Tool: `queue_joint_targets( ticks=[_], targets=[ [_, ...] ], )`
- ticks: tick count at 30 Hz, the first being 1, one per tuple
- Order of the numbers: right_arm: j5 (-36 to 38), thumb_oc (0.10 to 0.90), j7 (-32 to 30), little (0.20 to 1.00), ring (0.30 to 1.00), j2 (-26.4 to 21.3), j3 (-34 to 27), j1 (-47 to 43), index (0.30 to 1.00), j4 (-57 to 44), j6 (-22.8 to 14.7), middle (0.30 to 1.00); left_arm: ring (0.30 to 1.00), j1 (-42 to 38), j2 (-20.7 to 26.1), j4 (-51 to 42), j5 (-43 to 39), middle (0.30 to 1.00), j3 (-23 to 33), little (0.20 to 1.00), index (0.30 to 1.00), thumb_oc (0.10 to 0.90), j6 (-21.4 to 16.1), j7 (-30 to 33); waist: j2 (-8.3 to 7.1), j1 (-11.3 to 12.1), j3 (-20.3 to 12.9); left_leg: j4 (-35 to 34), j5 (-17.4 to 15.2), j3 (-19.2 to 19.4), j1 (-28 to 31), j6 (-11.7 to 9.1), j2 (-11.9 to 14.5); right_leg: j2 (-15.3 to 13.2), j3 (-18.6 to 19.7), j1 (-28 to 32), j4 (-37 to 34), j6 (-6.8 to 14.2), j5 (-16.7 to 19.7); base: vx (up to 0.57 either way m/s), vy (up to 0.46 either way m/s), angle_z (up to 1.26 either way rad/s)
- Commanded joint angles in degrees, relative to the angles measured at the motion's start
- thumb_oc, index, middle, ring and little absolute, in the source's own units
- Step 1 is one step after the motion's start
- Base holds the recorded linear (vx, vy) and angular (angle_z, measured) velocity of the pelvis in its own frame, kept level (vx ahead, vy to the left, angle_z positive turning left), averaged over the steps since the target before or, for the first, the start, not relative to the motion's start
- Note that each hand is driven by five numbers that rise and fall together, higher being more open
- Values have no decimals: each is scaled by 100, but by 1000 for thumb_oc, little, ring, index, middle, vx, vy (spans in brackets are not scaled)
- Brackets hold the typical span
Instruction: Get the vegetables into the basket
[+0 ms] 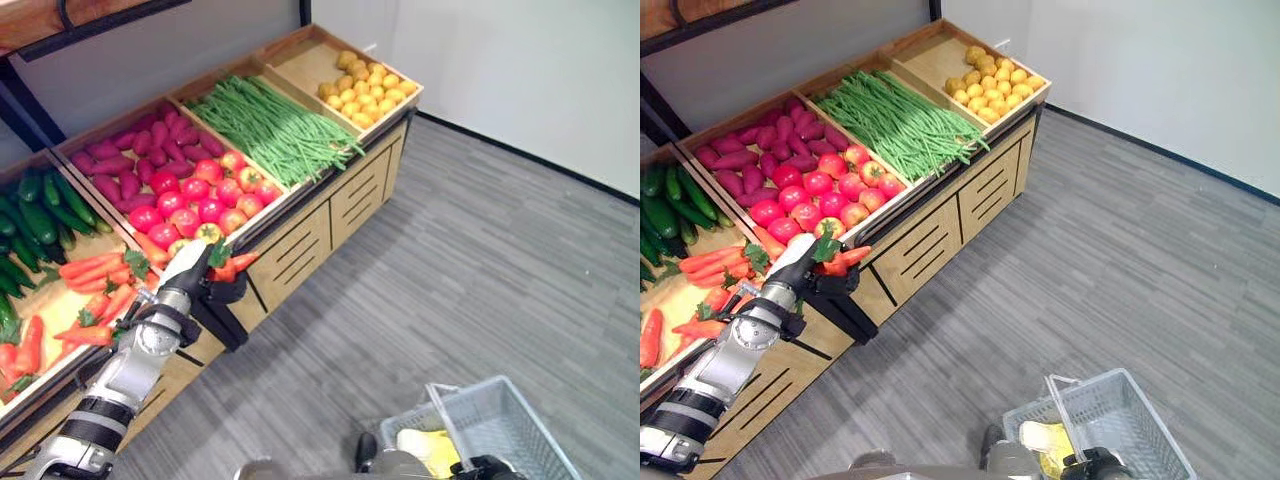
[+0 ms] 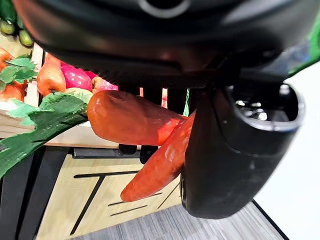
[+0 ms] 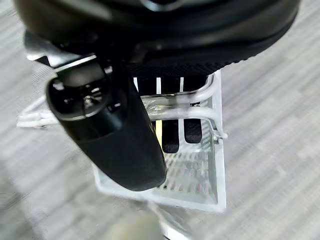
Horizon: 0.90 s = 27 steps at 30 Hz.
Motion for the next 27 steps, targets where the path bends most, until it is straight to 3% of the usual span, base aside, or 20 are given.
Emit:
queue_joint_targets(
  ticks=[1,2,3,4,7,10,16,18,20,21,23,24,27],
  targets=[
    [-224,400,-18,300,300,-271,84,-177,300,106,22,300,300,-437,332,-450,67,300,728,300,300,400,-276,504,7,15,10,-1150,138,-349,76,556,-701,-191,396,-249,253,635,-405,96,231,-72],
    [-239,400,9,300,300,-267,99,-247,300,69,4,300,300,-360,398,-508,11,300,833,300,300,400,-296,490,25,44,-1,-1023,-29,-495,87,624,-754,-186,642,-363,403,652,-440,107,290,-120],
    [-269,400,13,300,300,-264,90,-244,300,30,-2,300,300,-287,386,-616,18,300,884,300,300,400,-301,459,54,11,-15,-1064,-109,-399,140,702,-760,-182,791,-407,431,712,-442,119,533,-176],
    [-233,400,15,300,300,-226,52,-268,300,-64,-19,300,300,-158,415,-725,5,300,963,300,300,400,-339,363,124,-49,30,-1107,-208,-92,241,869,-831,-226,1088,-572,557,791,-334,75,450,-147],
    [-204,400,16,300,300,-208,32,-265,300,-97,-19,300,300,-163,472,-738,-2,300,955,300,300,400,-349,328,152,-32,65,-1009,-330,145,246,963,-871,-250,1327,-646,559,847,-268,28,359,-112],
    [-84,400,-25,300,300,-137,3,-339,300,-227,-33,300,300,-249,539,-651,-28,300,946,300,300,400,-345,402,213,-84,112,-845,-578,595,275,1134,-973,-287,1742,-827,480,1021,44,-2,377,-84],
    [6,400,-79,300,300,-72,28,-438,300,-384,-83,300,300,-277,777,-679,-69,300,956,300,300,400,-396,424,167,-85,202,-483,-955,1330,242,1238,-847,-253,1994,-1029,47,1415,711,-13,167,-79],
    [60,400,-112,300,300,-17,28,-446,300,-444,-94,300,300,-260,758,-695,-133,300,920,300,300,400,-397,423,194,-43,244,-551,-893,1539,252,1223,-739,-350,1629,-1137,128,1397,713,-57,2,-71],
    [75,400,-139,300,300,2,18,-411,300,-526,-100,300,300,-282,717,-680,-188,300,840,300,300,400,-395,406,279,-67,278,-790,-739,1578,330,1194,-682,-511,1193,-1142,354,1275,483,-41,-24,-73],
    [68,400,-138,300,300,18,18,-366,300,-538,-103,300,300,-317,638,-638,-243,300,747,300,300,400,-384,381,324,-76,267,-1040,-582,1623,435,1139,-685,-652,770,-1026,547,1215,315,-11,-40,-36],
    [47,400,-138,300,300,23,24,-335,300,-551,-106,300,300,-280,557,-601,-333,300,733,300,300,400,-375,332,332,-55,195,-1288,-486,1706,543,1089,-701,-745,425,-852,621,1178,234,37,-129,-31],
    [-17,400,-134,300,300,29,89,-341,300,-616,-112,300,300,-161,503,-567,-358,300,781,300,300,400,-342,283,260,69,71,-1436,-402,1888,623,1007,-711,-841,-134,-504,647,1165,118,54,-170,-42],
    [-46,400,-125,300,300,39,110,-360,300,-671,-114,300,300,-16,432,-550,-319,300,875,300,300,400,-344,264,212,84,11,-1466,-348,2037,660,945,-683,-777,-106,-403,338,1214,259,23,-234,-58]
  ],
)
